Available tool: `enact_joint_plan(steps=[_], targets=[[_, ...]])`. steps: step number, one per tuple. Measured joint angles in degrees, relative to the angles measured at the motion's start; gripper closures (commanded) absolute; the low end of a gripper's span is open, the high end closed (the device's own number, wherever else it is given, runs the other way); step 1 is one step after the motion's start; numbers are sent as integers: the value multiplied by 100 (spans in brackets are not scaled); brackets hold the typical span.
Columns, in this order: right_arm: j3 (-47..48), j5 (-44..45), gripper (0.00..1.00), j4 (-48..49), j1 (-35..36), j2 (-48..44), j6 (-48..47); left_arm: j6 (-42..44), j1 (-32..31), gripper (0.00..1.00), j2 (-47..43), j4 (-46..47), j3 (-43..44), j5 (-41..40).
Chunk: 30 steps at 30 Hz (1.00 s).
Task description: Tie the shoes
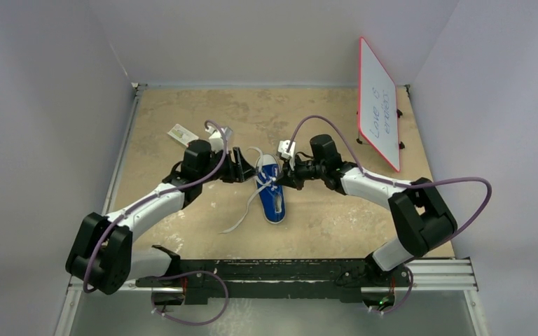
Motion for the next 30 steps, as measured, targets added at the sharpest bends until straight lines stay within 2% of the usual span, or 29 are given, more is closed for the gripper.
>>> enact_joint_plan(steps=[5,15,21,30], targets=[[-7,-107,100,-46,-2,-20,-85,-107,-52,46,118,442,-238,7],[52,-201,100,-122,-2,-17,-195,-966,-79,42,1572,1687,-236,74],[52,-258,100,-44,-9,-17,-120,-1478,-264,42,1950,2916,-289,664],[52,44,100,85,-92,-17,157,-1266,-295,41,2236,3978,-308,1482]])
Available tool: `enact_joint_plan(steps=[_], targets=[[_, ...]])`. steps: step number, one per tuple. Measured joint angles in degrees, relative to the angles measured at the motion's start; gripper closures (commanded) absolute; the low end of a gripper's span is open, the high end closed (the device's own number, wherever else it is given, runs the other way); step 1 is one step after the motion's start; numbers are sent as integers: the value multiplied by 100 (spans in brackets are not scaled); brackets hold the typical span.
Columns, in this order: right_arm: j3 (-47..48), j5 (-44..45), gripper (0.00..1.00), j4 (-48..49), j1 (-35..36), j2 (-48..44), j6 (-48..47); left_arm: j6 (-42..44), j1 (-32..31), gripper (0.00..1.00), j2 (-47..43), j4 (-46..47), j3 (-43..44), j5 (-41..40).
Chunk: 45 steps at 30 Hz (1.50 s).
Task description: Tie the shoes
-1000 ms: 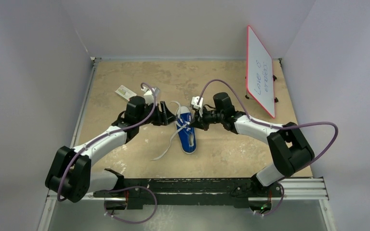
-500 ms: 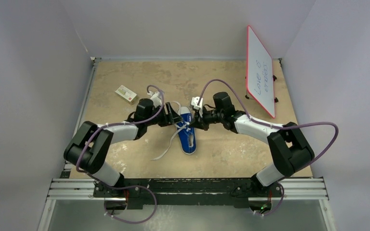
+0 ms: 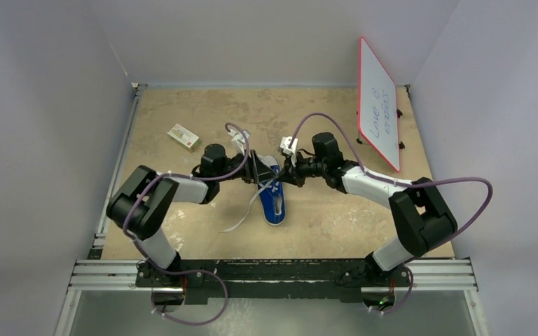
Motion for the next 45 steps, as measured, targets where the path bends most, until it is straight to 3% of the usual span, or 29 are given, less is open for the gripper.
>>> enact_joint_plan(steps=[6,14,19,23,31,35,41,45], targets=[[-37,170,100,15,-85,0,129,-125,-2,40,986,658,291,619],[-59,149,100,212,-87,-2,326,-1902,-37,44,1893,3375,170,953],[-61,114,100,240,-122,-22,466,-2323,-68,48,1998,3694,146,1045],[-144,66,100,302,-153,-111,601,-2334,-70,59,1969,3773,46,1045],[-170,-61,100,286,-177,-229,710,-2050,-68,87,1810,3661,-94,1080],[-173,-74,100,234,-175,-269,743,-1648,-68,88,1545,3237,-177,1093],[-223,188,100,162,-188,-269,575,-264,-76,87,433,1086,-271,905],[-251,448,100,125,-258,-269,527,463,-127,89,11,210,-184,946]])
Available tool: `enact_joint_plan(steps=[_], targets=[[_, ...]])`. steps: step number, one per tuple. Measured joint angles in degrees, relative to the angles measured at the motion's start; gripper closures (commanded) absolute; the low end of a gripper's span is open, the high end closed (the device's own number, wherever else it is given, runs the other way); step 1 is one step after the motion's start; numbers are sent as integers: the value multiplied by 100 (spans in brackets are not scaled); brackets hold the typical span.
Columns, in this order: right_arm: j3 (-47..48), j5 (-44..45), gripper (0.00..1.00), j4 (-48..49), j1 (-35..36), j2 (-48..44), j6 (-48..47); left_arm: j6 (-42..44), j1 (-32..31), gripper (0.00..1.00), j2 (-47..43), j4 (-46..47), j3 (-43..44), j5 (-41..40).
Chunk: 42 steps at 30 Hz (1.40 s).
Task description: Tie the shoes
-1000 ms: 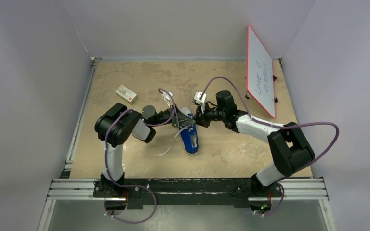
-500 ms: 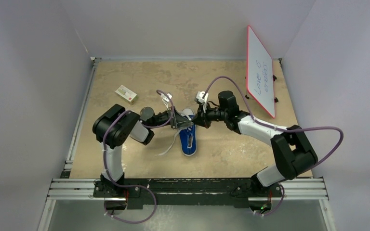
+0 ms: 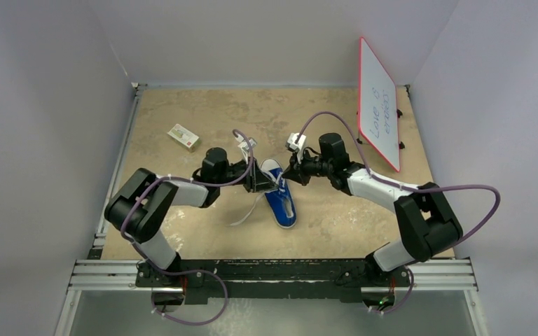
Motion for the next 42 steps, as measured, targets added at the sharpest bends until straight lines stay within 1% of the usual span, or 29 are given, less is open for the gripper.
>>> enact_joint_plan(steps=[2,6,12,13,14,16,18,21,24,28,30,32,34,38,39,41,42], targets=[[2,50,100,7,-4,0,-4,114,-20,90,63,-205,74,59],[9,138,100,33,-4,24,-26,33,-20,91,308,-160,103,267],[125,26,100,57,-4,236,-131,-570,-20,92,765,601,133,614],[149,-26,98,61,-4,278,-149,-691,-20,92,866,750,173,671],[157,-48,93,70,-4,302,-151,-800,-20,92,979,916,221,723],[168,-111,76,59,-7,332,-101,-1119,-17,93,1215,1294,315,804],[212,-66,64,-72,-17,332,-44,-1633,2,95,1541,1987,415,892],[234,146,54,-289,-81,275,48,-2522,101,95,2070,2983,612,1023],[83,439,49,-511,-269,-68,122,-3139,205,95,2448,3414,782,1104],[-291,444,48,-603,-490,-892,-129,-3512,245,95,2476,3617,782,1156],[-605,275,48,-319,-490,-1261,-310,-3622,245,95,2465,3626,782,1165],[-988,107,50,107,-474,-1467,-380,-3700,243,95,2452,3633,782,1169],[-1191,-98,55,293,-463,-1427,-485,-3814,243,95,2424,3635,782,1169],[-1187,-522,59,575,-389,-907,-621,-3932,243,95,2310,3641,765,1174],[-1187,-588,61,699,-361,-785,-601,-3965,243,95,2288,3652,761,1174],[-1187,-693,68,1023,-299,-573,-522,-3987,240,96,2264,3654,750,1172],[-1187,-737,70,1154,-264,-498,-479,-4000,240,95,2264,3654,748,1169]])
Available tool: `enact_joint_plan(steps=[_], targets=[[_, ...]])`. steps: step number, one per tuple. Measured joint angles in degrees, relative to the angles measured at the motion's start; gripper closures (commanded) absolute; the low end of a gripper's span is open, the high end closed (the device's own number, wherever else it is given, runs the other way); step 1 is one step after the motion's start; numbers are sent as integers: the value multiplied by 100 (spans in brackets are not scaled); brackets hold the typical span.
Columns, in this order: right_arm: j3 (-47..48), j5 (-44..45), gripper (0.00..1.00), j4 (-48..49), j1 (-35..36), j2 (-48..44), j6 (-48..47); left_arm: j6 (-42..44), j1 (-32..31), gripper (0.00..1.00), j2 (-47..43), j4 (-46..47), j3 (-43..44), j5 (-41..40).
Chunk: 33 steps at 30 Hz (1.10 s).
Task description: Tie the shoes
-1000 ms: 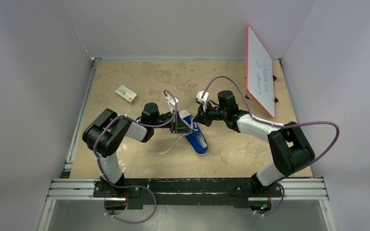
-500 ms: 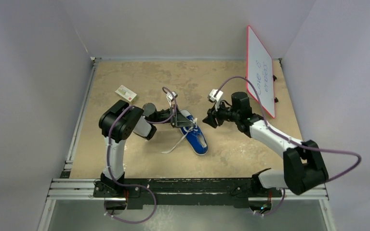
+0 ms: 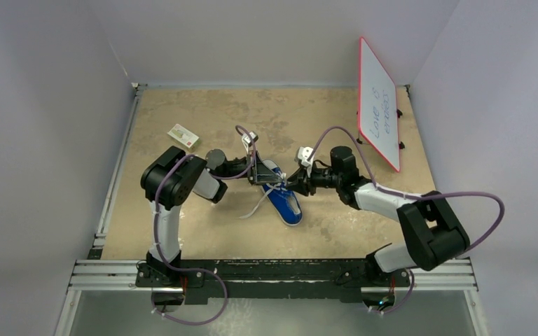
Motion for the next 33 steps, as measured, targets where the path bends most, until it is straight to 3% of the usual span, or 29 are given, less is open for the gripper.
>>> enact_joint_plan(steps=[3,8,12,22,29,33], targets=[[4,-31,71,391,162,229,151,-31,-28,95,0,0,-4,-7],[4,-11,81,800,260,393,398,-72,-68,96,-4,0,-9,-26],[-37,66,79,1025,269,389,581,-74,-68,96,-24,4,-24,-33],[-138,291,91,1720,278,525,949,-72,-70,98,-26,4,-142,-31],[-275,313,89,2055,278,684,1163,-72,-70,99,-81,7,-142,-35],[-448,317,79,2100,278,649,1244,-72,-70,99,-101,7,-142,-66]])
